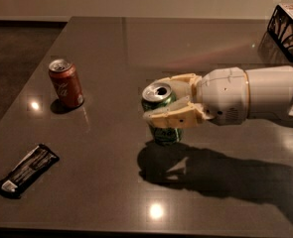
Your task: Place green can upright
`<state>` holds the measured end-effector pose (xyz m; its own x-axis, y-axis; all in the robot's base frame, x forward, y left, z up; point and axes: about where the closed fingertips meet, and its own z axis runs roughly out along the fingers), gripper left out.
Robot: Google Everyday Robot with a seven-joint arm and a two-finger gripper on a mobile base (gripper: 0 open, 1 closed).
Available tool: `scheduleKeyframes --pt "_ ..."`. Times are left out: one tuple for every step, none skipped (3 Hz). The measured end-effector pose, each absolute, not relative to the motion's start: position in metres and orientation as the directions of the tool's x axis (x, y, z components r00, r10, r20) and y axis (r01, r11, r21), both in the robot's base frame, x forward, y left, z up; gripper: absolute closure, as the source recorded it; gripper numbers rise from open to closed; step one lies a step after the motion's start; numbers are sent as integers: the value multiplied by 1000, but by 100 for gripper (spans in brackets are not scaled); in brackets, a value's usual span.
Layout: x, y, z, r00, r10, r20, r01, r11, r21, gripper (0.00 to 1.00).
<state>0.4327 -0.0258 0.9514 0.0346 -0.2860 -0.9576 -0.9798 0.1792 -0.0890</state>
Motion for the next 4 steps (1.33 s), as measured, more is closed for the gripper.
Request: scheduleKeyframes --pt "430 -19 948 18 -161 -987 -984 171 -46 100" --pt "434 -12 943 32 -77 -997 -988 150 -43 100" --pt "444 -4 939 55 -55 -997 -985 160 -63 82" --pt "456 1 933 51 -57 -997 -981 183 -61 58"
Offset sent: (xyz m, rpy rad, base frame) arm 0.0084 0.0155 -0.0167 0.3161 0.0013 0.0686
